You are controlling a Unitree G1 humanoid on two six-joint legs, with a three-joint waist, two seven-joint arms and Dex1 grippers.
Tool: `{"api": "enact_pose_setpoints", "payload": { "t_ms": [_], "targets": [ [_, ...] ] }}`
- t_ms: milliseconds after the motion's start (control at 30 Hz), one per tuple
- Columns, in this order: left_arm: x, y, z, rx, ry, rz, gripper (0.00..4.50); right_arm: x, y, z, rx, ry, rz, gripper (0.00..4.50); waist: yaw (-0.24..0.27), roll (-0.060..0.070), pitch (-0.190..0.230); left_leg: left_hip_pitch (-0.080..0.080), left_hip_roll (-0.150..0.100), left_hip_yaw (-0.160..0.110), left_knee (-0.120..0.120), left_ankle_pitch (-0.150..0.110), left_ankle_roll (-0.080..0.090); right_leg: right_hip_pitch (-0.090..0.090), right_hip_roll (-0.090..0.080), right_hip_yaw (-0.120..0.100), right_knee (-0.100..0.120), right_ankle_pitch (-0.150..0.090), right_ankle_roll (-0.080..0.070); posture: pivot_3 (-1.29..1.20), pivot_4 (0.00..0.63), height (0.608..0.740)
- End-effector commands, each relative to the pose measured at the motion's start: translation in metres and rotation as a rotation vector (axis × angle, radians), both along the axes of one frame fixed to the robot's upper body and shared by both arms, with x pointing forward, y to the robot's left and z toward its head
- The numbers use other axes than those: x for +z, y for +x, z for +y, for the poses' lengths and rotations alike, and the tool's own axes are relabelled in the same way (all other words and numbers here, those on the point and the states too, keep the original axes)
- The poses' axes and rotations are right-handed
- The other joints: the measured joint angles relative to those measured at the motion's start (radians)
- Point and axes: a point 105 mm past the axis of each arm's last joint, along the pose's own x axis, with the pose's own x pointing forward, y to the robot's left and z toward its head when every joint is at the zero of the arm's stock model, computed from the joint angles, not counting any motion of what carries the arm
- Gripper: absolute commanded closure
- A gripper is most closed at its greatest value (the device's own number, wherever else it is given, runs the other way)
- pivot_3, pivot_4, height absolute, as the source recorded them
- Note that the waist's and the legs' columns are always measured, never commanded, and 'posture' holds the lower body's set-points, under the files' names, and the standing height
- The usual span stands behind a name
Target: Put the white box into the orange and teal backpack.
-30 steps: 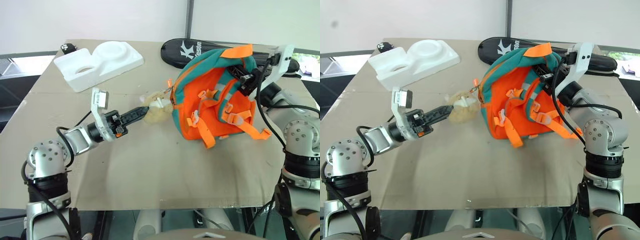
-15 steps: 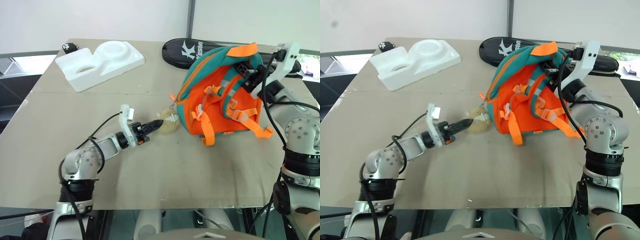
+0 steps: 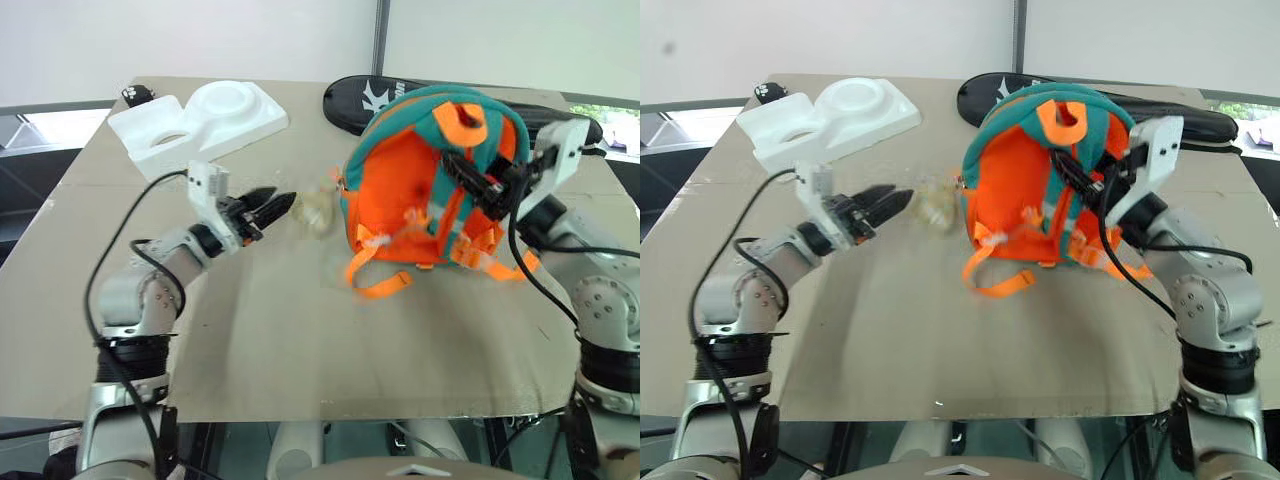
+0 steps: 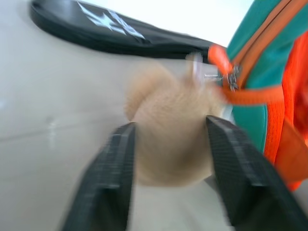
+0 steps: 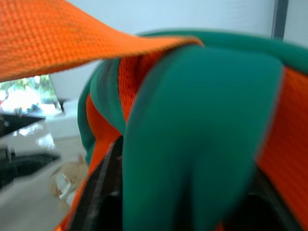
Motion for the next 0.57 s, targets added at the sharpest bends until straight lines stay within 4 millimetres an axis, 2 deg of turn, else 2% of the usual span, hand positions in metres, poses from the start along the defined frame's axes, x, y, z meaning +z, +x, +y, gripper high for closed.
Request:
{"api": "enact_pose_setpoints", "payload": {
  "t_ms": [33,67,333,567],
  "targets": [
    [0.010,-0.025,-0.005,-0.086,0.055,-0.052,0.20,-0.004,-0.037,-0.010,0.125,-0.137,-0.004,0.86,0.001,0.000,0.000,0.000,0.000,0.000,0.000,0.000,0.000,0.000,0.000,0.000,0.000,0.000,0.000,0.00,0.150,0.740],
    [0.008,-0.034,-0.004,-0.101,0.083,-0.057,0.00,-0.008,-0.043,-0.021,0.118,-0.178,0.011,0.57,0.000,0.000,0.000,0.000,0.000,-0.001,-0.001,0.000,0.000,0.000,0.000,-0.001,0.000,0.000,0.000,0.00,0.150,0.740],
    [-0.019,-0.079,0.015,-0.095,0.198,0.038,0.00,-0.033,-0.076,-0.080,0.036,-0.390,0.123,0.57,-0.004,0.000,0.000,0.005,0.002,0.000,-0.001,0.000,0.000,0.002,0.002,0.000,0.001,-0.003,-0.004,0.00,0.150,0.740],
    [-0.036,-0.101,0.038,-0.051,0.224,0.134,0.00,-0.062,-0.102,-0.113,-0.012,-0.453,0.244,0.57,0.000,-0.001,-0.001,0.009,0.002,0.002,-0.001,0.000,0.000,0.006,0.001,0.001,0.000,-0.003,-0.004,0.00,0.150,0.740]
  ]
}}
